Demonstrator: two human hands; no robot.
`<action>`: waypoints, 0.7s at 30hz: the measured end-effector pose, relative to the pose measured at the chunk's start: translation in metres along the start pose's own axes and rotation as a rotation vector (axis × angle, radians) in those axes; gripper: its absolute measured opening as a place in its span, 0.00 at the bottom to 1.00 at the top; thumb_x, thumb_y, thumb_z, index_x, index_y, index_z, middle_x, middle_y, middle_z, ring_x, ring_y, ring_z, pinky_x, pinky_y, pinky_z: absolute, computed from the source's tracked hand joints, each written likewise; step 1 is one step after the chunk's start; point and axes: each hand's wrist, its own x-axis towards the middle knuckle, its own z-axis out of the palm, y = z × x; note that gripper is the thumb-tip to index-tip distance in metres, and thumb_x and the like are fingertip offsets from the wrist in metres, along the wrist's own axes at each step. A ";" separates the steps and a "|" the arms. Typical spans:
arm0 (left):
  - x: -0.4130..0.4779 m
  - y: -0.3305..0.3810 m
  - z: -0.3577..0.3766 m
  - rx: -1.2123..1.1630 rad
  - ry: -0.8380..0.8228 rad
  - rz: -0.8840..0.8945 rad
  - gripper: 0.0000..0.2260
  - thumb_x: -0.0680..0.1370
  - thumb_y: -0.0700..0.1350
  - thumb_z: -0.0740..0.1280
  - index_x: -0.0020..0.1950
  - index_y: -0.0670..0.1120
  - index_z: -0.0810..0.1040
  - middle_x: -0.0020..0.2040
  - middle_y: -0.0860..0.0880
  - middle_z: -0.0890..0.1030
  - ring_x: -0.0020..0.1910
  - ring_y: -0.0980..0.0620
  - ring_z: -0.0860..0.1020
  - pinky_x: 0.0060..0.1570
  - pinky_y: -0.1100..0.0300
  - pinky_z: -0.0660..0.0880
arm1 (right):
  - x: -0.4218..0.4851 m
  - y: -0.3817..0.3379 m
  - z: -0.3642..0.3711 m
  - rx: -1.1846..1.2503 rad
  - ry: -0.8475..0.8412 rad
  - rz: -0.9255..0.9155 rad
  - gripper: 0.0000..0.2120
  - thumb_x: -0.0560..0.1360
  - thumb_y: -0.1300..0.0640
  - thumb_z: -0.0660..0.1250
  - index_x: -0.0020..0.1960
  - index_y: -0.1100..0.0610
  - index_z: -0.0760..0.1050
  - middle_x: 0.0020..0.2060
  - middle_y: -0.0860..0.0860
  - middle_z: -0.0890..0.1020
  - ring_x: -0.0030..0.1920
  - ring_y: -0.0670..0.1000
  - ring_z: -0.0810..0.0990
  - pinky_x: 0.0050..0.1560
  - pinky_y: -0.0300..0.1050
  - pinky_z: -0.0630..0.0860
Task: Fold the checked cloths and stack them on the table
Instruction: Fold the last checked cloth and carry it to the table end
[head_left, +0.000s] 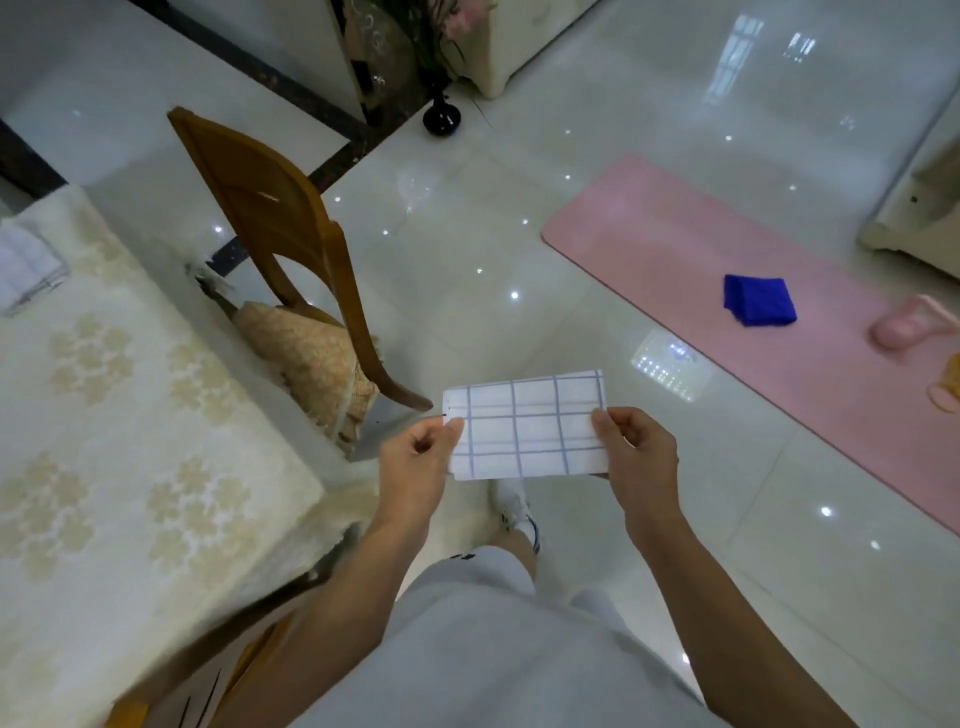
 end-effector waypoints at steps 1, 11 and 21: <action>0.018 0.011 0.004 -0.009 0.010 -0.008 0.07 0.79 0.44 0.70 0.44 0.43 0.84 0.40 0.47 0.84 0.42 0.51 0.80 0.47 0.52 0.78 | 0.019 -0.011 0.007 -0.012 -0.007 -0.004 0.06 0.80 0.53 0.68 0.46 0.51 0.81 0.43 0.50 0.84 0.48 0.54 0.83 0.45 0.57 0.84; 0.152 0.111 0.033 -0.008 0.062 0.030 0.07 0.80 0.45 0.69 0.43 0.46 0.83 0.38 0.52 0.82 0.33 0.64 0.77 0.34 0.71 0.73 | 0.164 -0.101 0.068 -0.050 -0.052 -0.033 0.06 0.79 0.52 0.69 0.44 0.51 0.81 0.40 0.49 0.85 0.45 0.54 0.84 0.46 0.56 0.82; 0.270 0.173 0.060 -0.076 0.271 -0.045 0.08 0.80 0.46 0.70 0.41 0.56 0.79 0.41 0.56 0.81 0.44 0.56 0.78 0.48 0.41 0.82 | 0.296 -0.164 0.135 -0.145 -0.170 -0.095 0.06 0.79 0.54 0.69 0.43 0.51 0.81 0.38 0.43 0.83 0.41 0.44 0.81 0.48 0.57 0.81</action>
